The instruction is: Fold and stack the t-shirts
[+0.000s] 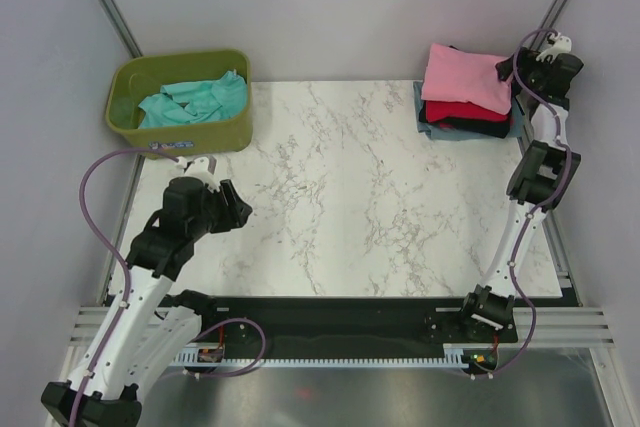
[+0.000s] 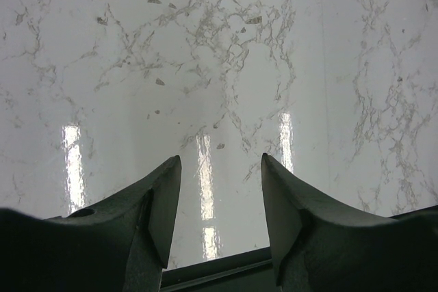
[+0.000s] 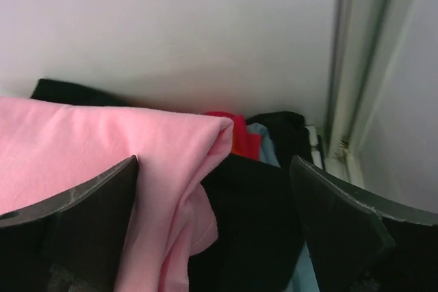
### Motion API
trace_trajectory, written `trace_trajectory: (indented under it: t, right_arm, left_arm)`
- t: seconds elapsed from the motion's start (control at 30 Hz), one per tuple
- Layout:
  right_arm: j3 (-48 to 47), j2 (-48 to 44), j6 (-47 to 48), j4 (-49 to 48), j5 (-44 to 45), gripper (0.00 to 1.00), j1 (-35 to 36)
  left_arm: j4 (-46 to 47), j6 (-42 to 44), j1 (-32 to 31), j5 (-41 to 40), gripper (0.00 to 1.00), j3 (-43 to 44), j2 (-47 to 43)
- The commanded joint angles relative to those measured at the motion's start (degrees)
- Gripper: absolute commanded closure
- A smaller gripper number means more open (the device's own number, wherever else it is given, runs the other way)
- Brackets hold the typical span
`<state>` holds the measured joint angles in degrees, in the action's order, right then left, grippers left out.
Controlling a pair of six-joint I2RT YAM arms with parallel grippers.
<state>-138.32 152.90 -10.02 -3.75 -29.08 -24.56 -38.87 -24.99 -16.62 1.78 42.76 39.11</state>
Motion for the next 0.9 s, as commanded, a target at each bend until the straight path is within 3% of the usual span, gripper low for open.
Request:
trace_trajectory:
  t: [0.0, 0.13, 0.33, 0.5, 0.63, 0.77, 0.87]
  right_arm:
    - [4.5, -9.7, 2.1, -5.4, 10.1, 0.02, -0.8]
    - [12.2, -19.6, -1.0, -8.3, 17.1, 0.02, -1.8]
    - [18.4, -30.5, -8.9, -11.6, 16.0, 0.02, -2.3]
    - [22.9, -38.1, -21.4, -11.1, 11.7, 0.02, -1.6]
    - [30.8, -49.9, -18.7, -2.9, 10.7, 0.02, 6.7]
    - [50.7, -64.2, -13.9, -0.1, 16.3, 0.02, 19.6]
    - [62.7, -74.3, -15.9, 3.0, 21.2, 0.02, 29.4]
  left_arm:
    - [1.7, 1.4, 0.1, -0.3, 0.42, 0.2, -0.8]
    - [1.8, 1.3, 0.0, -0.2, 0.42, 0.3, -1.9]
    - [1.9, 1.2, 0.0, 0.1, 0.42, 0.3, -4.0]
    - [2.1, 1.3, 0.0, 0.8, 0.42, 0.2, -4.8]
    - [2.3, 1.4, 0.0, 0.9, 0.42, 0.3, -6.2]
    - [2.6, 1.4, 0.0, 1.1, 0.42, 0.2, -7.6]
    - [2.7, 1.6, 0.0, 1.9, 0.42, 0.2, -7.8]
